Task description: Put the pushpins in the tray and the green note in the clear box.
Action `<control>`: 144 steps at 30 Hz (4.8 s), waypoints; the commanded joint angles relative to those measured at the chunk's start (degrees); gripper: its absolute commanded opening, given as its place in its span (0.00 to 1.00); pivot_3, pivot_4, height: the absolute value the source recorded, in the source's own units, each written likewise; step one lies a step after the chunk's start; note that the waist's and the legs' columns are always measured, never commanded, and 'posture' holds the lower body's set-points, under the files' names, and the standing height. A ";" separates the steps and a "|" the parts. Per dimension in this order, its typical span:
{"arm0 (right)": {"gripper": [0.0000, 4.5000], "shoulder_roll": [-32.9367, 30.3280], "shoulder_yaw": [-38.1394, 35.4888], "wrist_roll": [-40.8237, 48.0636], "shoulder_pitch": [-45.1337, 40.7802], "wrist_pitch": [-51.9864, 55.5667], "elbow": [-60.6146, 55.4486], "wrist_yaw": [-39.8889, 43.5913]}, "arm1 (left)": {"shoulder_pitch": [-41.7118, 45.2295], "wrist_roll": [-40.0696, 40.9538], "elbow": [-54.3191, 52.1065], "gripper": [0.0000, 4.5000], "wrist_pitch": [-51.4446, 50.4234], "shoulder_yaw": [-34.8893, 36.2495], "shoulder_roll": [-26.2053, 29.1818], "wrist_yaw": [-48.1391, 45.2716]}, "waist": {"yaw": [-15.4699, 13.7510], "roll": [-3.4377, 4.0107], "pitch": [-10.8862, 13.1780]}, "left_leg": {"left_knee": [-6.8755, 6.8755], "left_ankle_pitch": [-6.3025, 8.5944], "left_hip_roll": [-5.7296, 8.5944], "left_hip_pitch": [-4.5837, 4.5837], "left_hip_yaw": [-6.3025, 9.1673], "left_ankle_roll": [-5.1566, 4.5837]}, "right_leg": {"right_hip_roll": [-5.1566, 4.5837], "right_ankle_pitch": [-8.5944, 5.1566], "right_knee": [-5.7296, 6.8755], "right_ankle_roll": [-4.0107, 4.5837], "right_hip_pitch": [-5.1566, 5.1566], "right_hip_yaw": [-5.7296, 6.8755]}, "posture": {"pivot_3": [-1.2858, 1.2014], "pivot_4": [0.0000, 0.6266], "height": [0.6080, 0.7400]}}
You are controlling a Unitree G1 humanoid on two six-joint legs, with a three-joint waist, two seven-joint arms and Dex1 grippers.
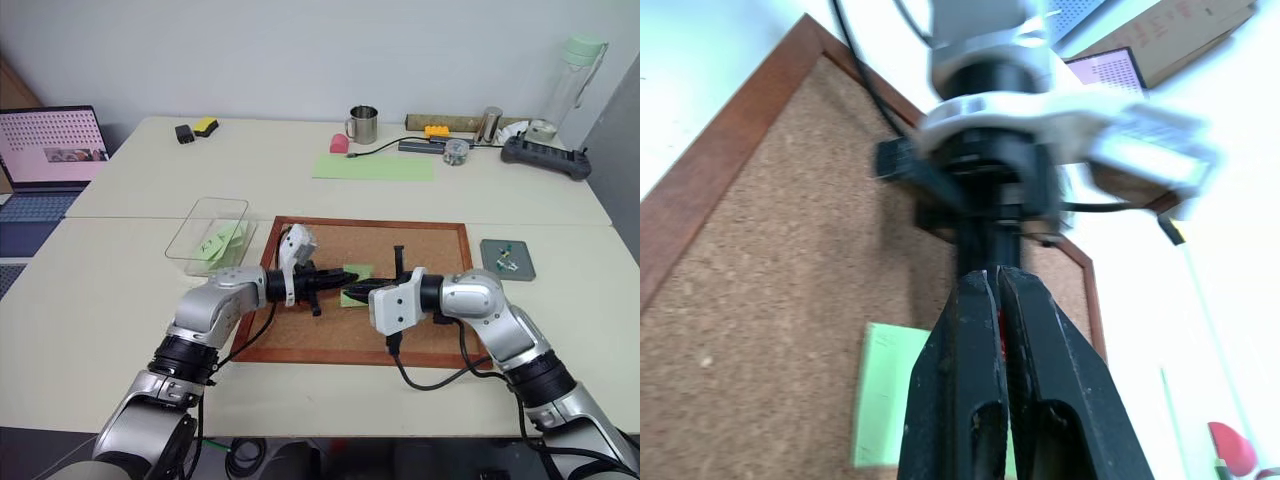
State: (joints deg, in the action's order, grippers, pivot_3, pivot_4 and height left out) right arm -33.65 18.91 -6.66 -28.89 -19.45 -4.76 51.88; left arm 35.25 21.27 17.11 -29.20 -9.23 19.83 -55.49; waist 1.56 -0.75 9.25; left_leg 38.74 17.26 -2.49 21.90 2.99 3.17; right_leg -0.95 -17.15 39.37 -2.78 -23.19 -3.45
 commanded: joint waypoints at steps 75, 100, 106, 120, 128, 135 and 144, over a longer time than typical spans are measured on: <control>0.99 -6.81 -29.49 7.31 4.37 25.70 26.04 -28.66 | 8.82 -8.81 -14.80 0.00 16.27 -7.81 -2.13 -5.28 | 0.29 0.07 0.01 | -0.02 0.08 0.04 -0.05 -0.20 -0.15 | 0.03 0.01 0.01 -0.01 0.00 -0.25 | 0.52 0.24 1.00; 0.99 -1.17 -29.76 27.96 6.60 30.19 10.24 -14.35 | 11.16 -2.42 -13.49 0.00 8.81 1.77 -3.21 1.20 | 0.68 0.06 0.02 | 0.02 0.07 -0.04 -0.06 -0.18 -0.13 | 0.11 0.01 0.05 -0.01 0.00 -0.27 | 0.52 0.24 1.00; 0.99 -0.02 -29.79 51.46 8.37 53.21 -13.53 -13.15 | 8.29 -6.01 -13.51 0.00 8.10 11.97 -0.09 16.97 | 0.22 0.15 0.02 | 0.02 0.08 -0.06 -0.02 -0.01 -0.14 | 0.10 0.00 0.04 -0.01 0.00 -0.20 | 0.52 0.24 1.00; 0.99 -0.22 -28.19 60.14 -0.47 63.20 -22.63 -18.05 | 1.24 -18.96 -11.40 0.00 3.14 22.10 4.56 46.49 | -0.71 -0.03 0.04 | 0.02 0.08 0.04 0.08 0.13 -0.14 | -0.08 0.01 0.04 -0.03 0.01 0.06 | 0.52 0.24 1.00; 1.00 -0.28 -28.52 59.58 -0.01 63.27 -22.63 -18.83 | -0.34 -18.64 -10.43 0.11 2.25 21.43 4.39 46.85 | -0.61 -0.03 0.04 | 0.02 0.08 0.04 0.07 0.11 -0.14 | -0.08 0.01 0.05 -0.03 0.00 0.05 | 0.52 0.24 1.00; 1.00 -0.92 -28.65 58.48 -0.09 62.69 -21.38 -18.36 | 0.76 -18.61 -9.58 0.43 2.75 21.30 4.34 47.77 | -0.62 -0.03 0.04 | 0.02 0.08 0.04 0.08 0.11 -0.14 | -0.08 0.01 0.04 -0.03 0.00 0.04 | 0.52 0.24 1.00; 1.00 -9.30 -22.25 42.85 6.05 53.77 -14.68 -9.15 | 0.14 -8.56 -17.24 0.74 2.29 8.57 8.32 17.22 | -1.32 -0.03 0.04 | 0.02 0.07 0.05 0.10 0.10 -0.13 | -0.08 0.01 -0.04 -0.03 0.03 0.10 | 0.52 0.24 1.00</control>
State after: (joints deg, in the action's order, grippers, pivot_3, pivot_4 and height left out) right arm -41.21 -4.47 40.10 -23.98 38.86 -20.63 38.42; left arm 35.30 9.38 5.58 -26.57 4.01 25.50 -27.23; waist 0.24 -0.78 9.28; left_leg 38.75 17.33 -2.43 22.01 3.06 3.05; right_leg -1.03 -17.14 39.32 -2.80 -23.16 -3.36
